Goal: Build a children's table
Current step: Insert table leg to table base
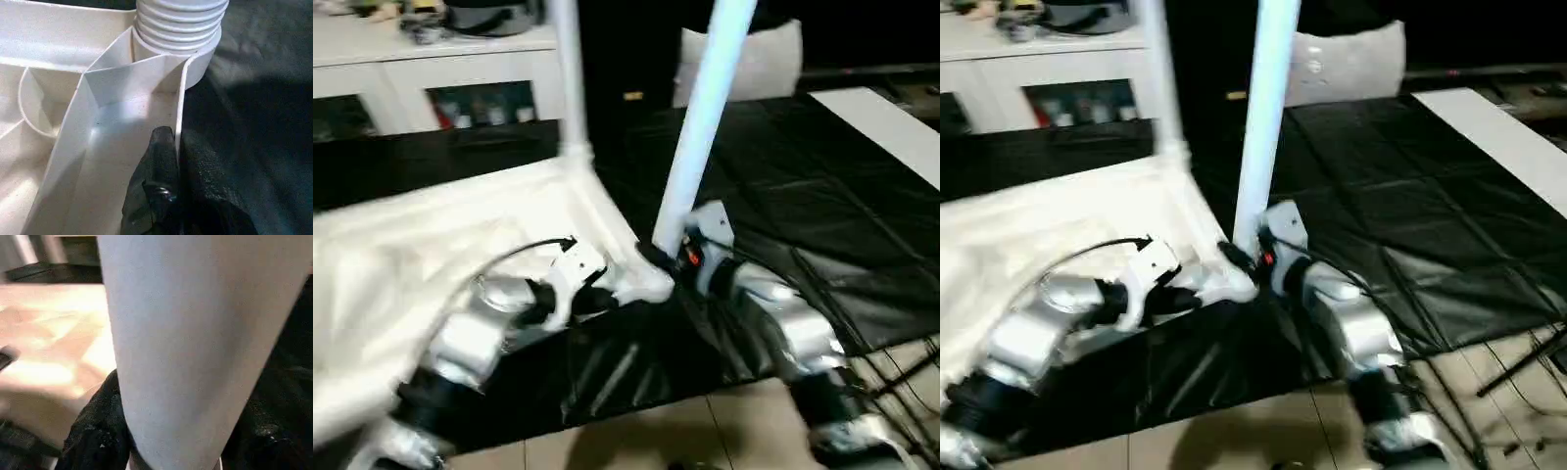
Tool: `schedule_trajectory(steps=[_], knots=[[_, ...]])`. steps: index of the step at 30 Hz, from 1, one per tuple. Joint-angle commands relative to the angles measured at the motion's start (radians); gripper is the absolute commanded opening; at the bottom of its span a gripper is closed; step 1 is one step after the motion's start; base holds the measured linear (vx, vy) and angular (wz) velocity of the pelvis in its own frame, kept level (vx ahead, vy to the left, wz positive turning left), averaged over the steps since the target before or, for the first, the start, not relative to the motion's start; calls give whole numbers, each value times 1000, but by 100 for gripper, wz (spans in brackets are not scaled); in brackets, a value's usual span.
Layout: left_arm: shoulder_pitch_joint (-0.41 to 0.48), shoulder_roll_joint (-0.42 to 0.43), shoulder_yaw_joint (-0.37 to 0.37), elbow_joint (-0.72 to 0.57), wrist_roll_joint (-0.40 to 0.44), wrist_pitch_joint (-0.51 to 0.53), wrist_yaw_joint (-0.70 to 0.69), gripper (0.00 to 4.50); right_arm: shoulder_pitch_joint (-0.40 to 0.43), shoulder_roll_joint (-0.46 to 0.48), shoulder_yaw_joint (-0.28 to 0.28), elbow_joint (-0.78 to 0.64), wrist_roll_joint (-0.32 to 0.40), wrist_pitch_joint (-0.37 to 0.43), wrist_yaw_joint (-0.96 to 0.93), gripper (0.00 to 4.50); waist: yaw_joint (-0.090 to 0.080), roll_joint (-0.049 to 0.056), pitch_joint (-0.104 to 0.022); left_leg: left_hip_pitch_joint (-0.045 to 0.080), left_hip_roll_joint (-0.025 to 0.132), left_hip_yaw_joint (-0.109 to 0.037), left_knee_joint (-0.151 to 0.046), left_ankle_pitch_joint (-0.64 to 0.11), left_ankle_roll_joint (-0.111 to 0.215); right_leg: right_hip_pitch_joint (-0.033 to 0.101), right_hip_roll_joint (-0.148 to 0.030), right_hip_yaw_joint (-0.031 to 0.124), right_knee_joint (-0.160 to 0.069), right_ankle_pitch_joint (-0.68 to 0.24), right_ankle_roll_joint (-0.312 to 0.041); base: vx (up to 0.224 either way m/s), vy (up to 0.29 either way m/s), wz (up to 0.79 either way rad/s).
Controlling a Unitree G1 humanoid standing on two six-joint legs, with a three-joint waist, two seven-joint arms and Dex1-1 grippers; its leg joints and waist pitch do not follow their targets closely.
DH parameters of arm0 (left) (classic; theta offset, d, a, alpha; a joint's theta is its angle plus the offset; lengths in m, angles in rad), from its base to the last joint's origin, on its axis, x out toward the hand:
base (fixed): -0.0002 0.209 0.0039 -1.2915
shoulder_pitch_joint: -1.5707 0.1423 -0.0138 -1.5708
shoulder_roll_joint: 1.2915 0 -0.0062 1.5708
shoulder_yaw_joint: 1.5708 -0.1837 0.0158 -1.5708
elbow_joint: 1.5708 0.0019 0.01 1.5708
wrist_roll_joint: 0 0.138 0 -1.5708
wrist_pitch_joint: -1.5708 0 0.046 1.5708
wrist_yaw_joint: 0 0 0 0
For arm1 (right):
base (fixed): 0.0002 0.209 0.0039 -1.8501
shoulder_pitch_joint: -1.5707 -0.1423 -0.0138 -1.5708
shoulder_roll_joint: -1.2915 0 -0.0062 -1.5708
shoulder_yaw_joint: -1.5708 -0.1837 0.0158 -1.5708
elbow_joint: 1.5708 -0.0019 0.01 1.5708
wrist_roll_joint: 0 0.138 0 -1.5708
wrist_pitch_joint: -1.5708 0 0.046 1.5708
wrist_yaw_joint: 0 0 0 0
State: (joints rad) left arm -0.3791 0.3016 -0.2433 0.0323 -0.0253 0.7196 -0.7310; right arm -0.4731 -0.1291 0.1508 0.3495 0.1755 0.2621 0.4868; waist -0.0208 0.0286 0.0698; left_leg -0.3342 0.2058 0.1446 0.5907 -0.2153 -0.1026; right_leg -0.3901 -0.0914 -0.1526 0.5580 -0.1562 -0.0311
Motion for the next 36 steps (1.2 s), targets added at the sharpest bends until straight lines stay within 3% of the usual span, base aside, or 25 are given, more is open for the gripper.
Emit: schedule_trajectory(steps=[1,2,3,4,7,10,13,20,21,22,28,33,36], knots=[[-22,-26,78,-114,-22,33,76,0,44,1,0,141,-43,60,-60,190,-2,8,-38,-13,11,-10,-81,-372,35,39,-59,40,-99,-583,-50,0,0,0],[-20,-52,71,-138,-28,54,91,0,28,12,-1,164,-45,57,-75,190,-3,1,-40,-17,12,-10,-81,-359,39,42,-60,42,-98,-572,-53,0,0,0],[-20,-76,63,-162,-31,76,110,0,12,25,-2,185,-48,56,-88,190,-4,4,-42,-18,13,-9,-81,-341,43,42,-59,45,-92,-547,-64,0,0,0],[-21,-89,57,-175,-32,88,121,0,3,32,-2,198,-51,55,-94,190,-4,-7,-45,-22,12,-5,-79,-308,52,42,-59,49,-91,-519,-73,0,0,0],[-32,-83,38,-164,-18,88,123,0,-10,48,12,213,-48,79,-72,190,6,-4,-55,-33,15,0,-76,-179,80,47,-56,59,-69,-366,-121,0,0,0],[-47,-52,28,-160,0,107,111,0,-13,62,20,226,-40,92,-46,190,12,-2,-56,-31,17,4,-74,-138,90,49,-55,62,-58,-293,-159,0,0,0],[-52,-36,24,-165,6,123,121,0,-20,66,20,241,-44,83,-49,190,13,4,-54,-28,19,4,-78,-153,80,50,-54,62,-57,-295,-169,0,0,0],[-45,-1,-18,-166,38,115,140,0,-38,64,23,267,-56,54,-26,190,8,3,-48,-23,16,2,-81,-229,58,47,-55,60,-73,-411,-127,0,0,0],[-44,2,-22,-164,42,108,143,0,-40,65,20,268,-55,47,-21,225,8,3,-50,-22,16,2,-80,-232,58,46,-55,60,-74,-417,-123,0,0,0],[-45,10,-27,-159,43,94,138,0,-44,68,11,268,-54,31,-26,225,8,2,-50,-21,16,2,-79,-228,59,45,-55,60,-74,-415,-124,0,0,0],[-49,26,-25,-140,38,47,139,0,-54,57,22,279,-74,9,-15,279,13,0,-56,-24,19,4,-77,-178,63,48,-54,64,-60,-331,-161,0,0,0],[-50,38,-12,-120,34,-4,141,0,-44,49,-4,260,-36,22,33,334,17,2,-59,-23,20,7,-75,-158,73,50,-55,65,-57,-299,-175,0,0,0],[-47,47,-9,-117,27,-25,132,0,-30,37,-16,238,-33,13,39,360,26,3,-68,-25,22,7,-70,-87,80,54,-54,68,-42,-209,-199,0,0,0]])
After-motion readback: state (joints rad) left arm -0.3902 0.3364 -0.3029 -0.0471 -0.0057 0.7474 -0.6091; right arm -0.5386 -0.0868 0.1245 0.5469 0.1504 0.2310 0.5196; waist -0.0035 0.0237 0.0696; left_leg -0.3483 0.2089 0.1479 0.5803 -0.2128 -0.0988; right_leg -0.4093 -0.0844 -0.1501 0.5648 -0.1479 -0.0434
